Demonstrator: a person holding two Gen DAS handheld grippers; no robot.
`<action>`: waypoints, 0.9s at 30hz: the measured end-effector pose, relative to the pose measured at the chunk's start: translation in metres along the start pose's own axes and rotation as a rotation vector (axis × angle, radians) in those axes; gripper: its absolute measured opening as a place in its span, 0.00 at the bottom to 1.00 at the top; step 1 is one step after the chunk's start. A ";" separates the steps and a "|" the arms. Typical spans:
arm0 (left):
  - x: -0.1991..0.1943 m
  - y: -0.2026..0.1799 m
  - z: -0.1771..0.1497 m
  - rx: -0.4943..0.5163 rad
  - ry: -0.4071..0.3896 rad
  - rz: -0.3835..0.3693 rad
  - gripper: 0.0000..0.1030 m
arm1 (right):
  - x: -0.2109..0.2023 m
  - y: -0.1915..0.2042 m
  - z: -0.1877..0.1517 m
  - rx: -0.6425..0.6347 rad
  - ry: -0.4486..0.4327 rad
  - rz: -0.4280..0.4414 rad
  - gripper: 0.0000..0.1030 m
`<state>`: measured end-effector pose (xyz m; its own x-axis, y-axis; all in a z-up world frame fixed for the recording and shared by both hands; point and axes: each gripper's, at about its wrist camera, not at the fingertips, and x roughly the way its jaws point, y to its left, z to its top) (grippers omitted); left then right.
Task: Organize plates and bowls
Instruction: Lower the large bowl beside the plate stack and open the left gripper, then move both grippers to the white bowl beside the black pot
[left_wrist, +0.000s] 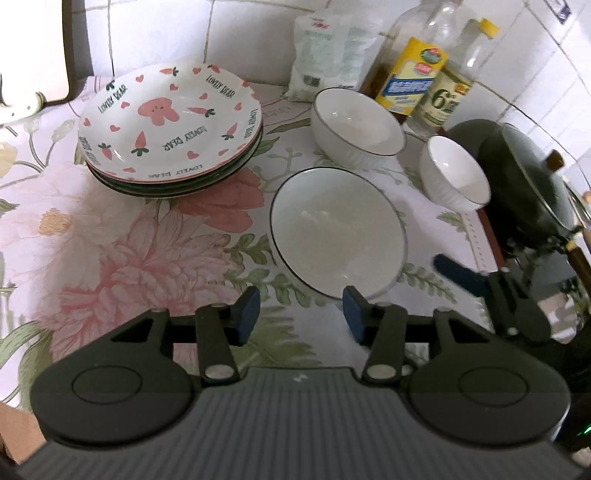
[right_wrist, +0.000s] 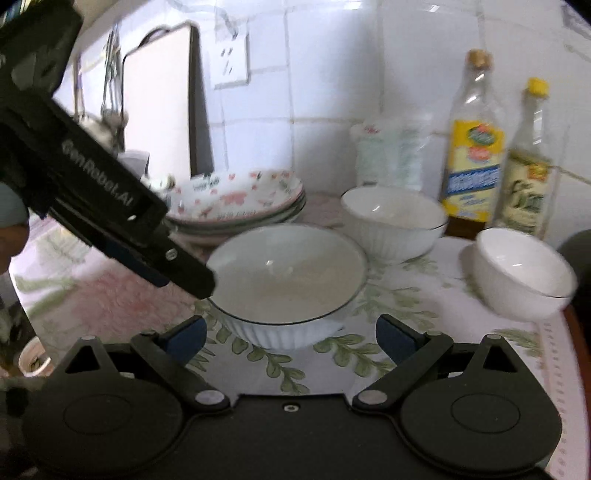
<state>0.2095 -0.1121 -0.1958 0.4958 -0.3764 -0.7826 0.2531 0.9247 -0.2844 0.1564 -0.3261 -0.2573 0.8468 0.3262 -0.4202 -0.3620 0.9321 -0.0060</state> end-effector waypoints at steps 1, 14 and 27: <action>-0.006 -0.002 -0.001 0.008 -0.004 -0.002 0.49 | -0.010 -0.003 0.002 0.016 -0.016 -0.006 0.97; -0.073 -0.045 -0.008 0.104 -0.048 -0.040 0.59 | -0.114 -0.042 0.032 0.293 -0.075 0.016 0.93; -0.090 -0.096 -0.002 0.147 -0.090 -0.050 0.64 | -0.166 -0.067 0.048 0.312 -0.074 -0.014 0.89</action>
<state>0.1386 -0.1667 -0.0995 0.5501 -0.4317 -0.7149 0.3949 0.8887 -0.2328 0.0590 -0.4356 -0.1437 0.8809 0.3130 -0.3550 -0.2230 0.9361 0.2722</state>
